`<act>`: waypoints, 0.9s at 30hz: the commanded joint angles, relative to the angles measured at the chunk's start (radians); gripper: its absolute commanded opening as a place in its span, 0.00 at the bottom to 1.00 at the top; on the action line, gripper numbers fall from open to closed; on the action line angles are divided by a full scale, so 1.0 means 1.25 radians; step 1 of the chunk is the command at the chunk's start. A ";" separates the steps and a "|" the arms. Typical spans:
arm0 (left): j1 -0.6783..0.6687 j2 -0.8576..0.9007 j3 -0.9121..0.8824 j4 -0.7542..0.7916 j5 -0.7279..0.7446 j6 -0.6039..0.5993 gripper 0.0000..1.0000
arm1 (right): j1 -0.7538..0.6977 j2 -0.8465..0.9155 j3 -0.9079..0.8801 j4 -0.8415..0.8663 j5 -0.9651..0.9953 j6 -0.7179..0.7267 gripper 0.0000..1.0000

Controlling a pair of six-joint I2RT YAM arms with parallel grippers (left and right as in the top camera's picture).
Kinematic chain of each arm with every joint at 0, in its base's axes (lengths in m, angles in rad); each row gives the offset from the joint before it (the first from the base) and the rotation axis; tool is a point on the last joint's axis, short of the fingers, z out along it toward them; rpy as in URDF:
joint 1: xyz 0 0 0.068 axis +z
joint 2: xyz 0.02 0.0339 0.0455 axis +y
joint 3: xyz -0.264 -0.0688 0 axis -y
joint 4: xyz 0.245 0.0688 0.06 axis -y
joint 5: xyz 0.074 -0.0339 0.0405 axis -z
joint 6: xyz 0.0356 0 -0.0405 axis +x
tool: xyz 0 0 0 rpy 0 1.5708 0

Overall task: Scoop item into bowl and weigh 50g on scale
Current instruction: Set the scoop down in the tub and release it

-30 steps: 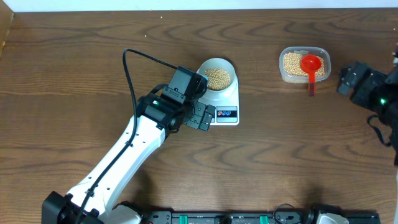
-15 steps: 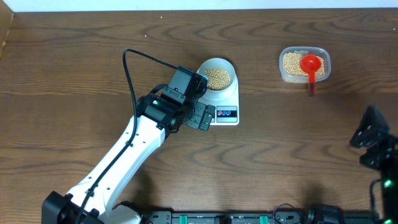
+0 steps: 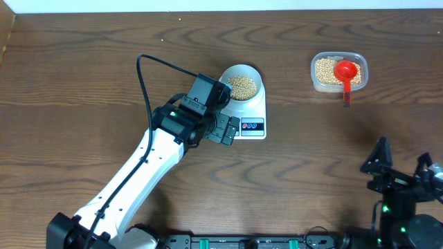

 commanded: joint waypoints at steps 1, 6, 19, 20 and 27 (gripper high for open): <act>0.002 -0.006 0.004 -0.003 -0.002 0.014 0.99 | 0.008 -0.020 -0.094 0.069 -0.015 0.009 0.99; 0.002 -0.006 0.004 -0.003 -0.002 0.014 0.99 | 0.047 -0.020 -0.204 0.149 -0.020 0.008 0.99; 0.002 -0.006 0.004 -0.003 -0.002 0.014 0.99 | 0.069 -0.020 -0.330 0.279 -0.060 -0.088 0.99; 0.002 -0.006 0.004 -0.003 -0.002 0.014 0.98 | 0.069 -0.021 -0.341 0.303 -0.077 -0.088 0.99; 0.002 -0.006 0.004 -0.003 -0.002 0.014 0.99 | 0.074 -0.021 -0.340 0.311 -0.097 -0.088 0.99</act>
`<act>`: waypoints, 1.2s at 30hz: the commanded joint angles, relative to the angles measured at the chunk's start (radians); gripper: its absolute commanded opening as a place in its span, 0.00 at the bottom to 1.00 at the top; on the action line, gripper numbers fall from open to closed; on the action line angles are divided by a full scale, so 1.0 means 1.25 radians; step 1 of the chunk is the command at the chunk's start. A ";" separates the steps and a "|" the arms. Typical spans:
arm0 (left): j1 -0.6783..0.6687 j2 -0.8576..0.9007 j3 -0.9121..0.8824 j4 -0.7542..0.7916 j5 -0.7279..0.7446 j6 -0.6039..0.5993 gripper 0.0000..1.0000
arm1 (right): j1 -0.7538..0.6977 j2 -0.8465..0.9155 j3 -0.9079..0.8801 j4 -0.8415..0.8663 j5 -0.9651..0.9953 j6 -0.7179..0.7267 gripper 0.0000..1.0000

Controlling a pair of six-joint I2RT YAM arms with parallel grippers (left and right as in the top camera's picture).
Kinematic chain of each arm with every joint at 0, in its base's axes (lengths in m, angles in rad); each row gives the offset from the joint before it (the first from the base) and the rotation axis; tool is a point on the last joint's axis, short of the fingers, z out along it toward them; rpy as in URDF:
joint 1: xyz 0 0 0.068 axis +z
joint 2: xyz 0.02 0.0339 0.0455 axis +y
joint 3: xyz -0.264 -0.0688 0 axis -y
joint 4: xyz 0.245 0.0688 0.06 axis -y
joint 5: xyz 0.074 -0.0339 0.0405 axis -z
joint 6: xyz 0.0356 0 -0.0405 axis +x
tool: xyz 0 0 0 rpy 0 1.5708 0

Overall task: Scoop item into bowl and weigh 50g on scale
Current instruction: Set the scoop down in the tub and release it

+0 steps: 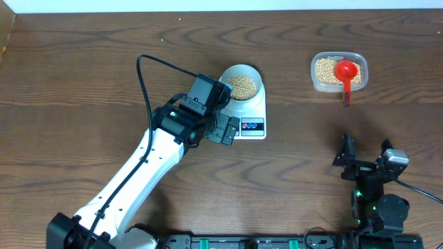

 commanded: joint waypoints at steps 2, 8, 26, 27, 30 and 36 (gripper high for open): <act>0.002 -0.006 0.004 -0.003 -0.002 0.014 0.99 | 0.006 -0.005 -0.004 -0.023 -0.016 -0.014 0.99; 0.002 -0.006 0.004 -0.003 -0.002 0.014 0.99 | 0.006 -0.004 -0.004 -0.022 -0.016 -0.014 0.99; 0.002 -0.006 0.004 -0.003 -0.002 0.014 0.99 | 0.006 -0.004 -0.004 -0.022 -0.016 -0.014 0.99; 0.002 -0.006 0.004 -0.003 -0.001 0.013 0.99 | 0.006 -0.004 -0.004 -0.022 -0.016 -0.014 0.99; 0.002 -0.006 0.004 -0.003 -0.002 0.014 0.99 | 0.006 -0.004 -0.004 -0.022 -0.016 -0.014 0.99; 0.002 -0.006 0.004 -0.013 -0.002 0.014 0.99 | 0.006 -0.004 -0.004 -0.022 -0.016 -0.014 0.99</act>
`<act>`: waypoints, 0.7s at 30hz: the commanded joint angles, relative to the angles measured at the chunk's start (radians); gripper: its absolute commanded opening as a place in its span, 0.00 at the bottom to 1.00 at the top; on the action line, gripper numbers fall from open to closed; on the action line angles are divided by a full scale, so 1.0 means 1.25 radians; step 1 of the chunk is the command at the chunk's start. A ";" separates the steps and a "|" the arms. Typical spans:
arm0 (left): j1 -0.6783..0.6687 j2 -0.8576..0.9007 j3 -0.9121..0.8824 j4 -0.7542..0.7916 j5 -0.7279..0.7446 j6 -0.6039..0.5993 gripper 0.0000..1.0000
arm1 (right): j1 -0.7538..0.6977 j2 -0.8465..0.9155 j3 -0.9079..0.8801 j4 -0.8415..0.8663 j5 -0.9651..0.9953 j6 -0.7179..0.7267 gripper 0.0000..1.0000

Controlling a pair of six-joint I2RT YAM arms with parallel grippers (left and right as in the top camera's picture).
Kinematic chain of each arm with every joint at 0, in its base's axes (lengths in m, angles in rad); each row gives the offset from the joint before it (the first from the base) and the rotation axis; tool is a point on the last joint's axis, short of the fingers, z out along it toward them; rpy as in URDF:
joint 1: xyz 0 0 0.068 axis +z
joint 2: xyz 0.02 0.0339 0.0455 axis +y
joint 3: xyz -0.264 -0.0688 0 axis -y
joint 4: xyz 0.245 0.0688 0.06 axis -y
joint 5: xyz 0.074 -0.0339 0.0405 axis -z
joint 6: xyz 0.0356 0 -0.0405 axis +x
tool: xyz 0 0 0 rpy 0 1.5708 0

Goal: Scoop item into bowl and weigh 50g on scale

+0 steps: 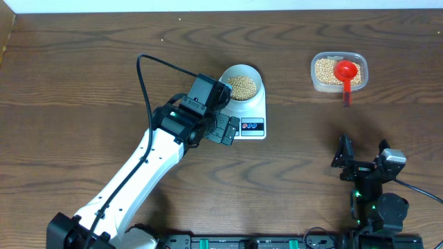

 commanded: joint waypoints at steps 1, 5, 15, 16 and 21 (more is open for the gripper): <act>0.002 -0.006 0.004 -0.014 -0.002 0.014 0.99 | 0.005 -0.004 -0.004 -0.001 -0.005 -0.012 0.99; 0.004 -0.007 0.001 0.001 -0.008 0.014 0.99 | 0.005 -0.004 -0.003 -0.001 -0.005 -0.012 0.99; 0.003 -0.222 -0.267 0.360 -0.023 0.014 0.99 | 0.005 -0.004 -0.003 -0.001 -0.005 -0.012 0.99; 0.003 -0.241 -0.289 0.391 -0.023 0.014 0.99 | 0.005 -0.004 -0.003 -0.001 -0.005 -0.012 0.99; 0.004 -0.381 -0.451 0.583 -0.042 0.015 0.99 | 0.005 -0.004 -0.003 -0.001 -0.005 -0.012 0.99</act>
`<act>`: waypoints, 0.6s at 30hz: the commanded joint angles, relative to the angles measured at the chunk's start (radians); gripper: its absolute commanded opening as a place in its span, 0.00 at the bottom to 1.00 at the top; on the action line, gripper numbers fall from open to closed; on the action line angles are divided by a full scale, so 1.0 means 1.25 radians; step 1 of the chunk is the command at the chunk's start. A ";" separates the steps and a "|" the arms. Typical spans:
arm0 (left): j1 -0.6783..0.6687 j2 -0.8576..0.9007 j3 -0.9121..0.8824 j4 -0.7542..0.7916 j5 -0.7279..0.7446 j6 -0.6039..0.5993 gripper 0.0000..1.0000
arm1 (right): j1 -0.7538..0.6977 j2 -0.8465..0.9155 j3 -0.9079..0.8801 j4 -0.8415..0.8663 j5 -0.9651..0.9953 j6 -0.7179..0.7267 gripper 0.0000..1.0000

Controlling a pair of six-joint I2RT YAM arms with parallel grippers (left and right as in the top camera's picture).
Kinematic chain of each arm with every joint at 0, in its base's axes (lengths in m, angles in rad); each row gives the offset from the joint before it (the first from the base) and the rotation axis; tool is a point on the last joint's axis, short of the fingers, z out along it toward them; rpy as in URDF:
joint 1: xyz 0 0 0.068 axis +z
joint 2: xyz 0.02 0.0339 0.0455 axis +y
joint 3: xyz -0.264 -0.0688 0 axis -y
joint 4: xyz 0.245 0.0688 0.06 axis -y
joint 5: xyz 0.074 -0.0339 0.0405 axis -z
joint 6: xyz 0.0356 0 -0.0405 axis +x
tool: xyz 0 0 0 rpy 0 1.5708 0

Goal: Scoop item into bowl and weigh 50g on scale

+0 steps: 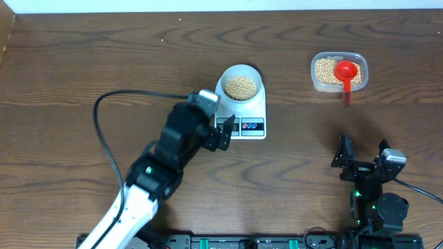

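A white bowl [241, 85] of soybeans stands on the white scale [259, 111], whose display faces the front. My left gripper [223, 133] hovers at the scale's front left corner, fingers apart and holding nothing. At the back right, a clear tub [325, 72] of soybeans has the red scoop [345, 71] resting in it, handle over the front rim. My right gripper [362, 153] is low near the front right, well short of the tub, open and empty.
The left arm's black cable [114, 104] loops out over the table to the left of the scale. The right arm's base [377, 211] sits at the front edge. The wooden table [83, 55] fills the overhead view.
My left arm has drawn back toward the front left, and its wrist now lies lower and left of the bowl. Its fingers remain by the scale's front left corner. The right arm has not moved.
First my left gripper was at the scale's front left and the right gripper low at the far front right. The right gripper then stood further left, open, and stayed there. The left arm held still until now, when it has pulled back.
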 commanded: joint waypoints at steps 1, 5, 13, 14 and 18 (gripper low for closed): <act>0.003 -0.085 -0.090 0.057 -0.039 0.015 0.99 | 0.005 -0.004 -0.003 -0.001 -0.005 -0.011 0.99; 0.003 -0.189 -0.188 0.101 -0.053 0.041 0.99 | 0.005 -0.004 -0.003 -0.001 -0.005 -0.011 0.99; 0.005 -0.488 -0.374 0.107 -0.074 0.041 0.99 | 0.005 -0.004 -0.003 -0.001 -0.005 -0.011 0.99; 0.005 -0.537 -0.404 0.107 -0.077 0.041 0.99 | 0.005 -0.004 -0.003 -0.001 -0.005 -0.011 0.99; 0.007 -0.651 -0.469 0.107 -0.083 0.041 0.99 | 0.005 -0.004 -0.003 -0.001 -0.005 -0.011 0.99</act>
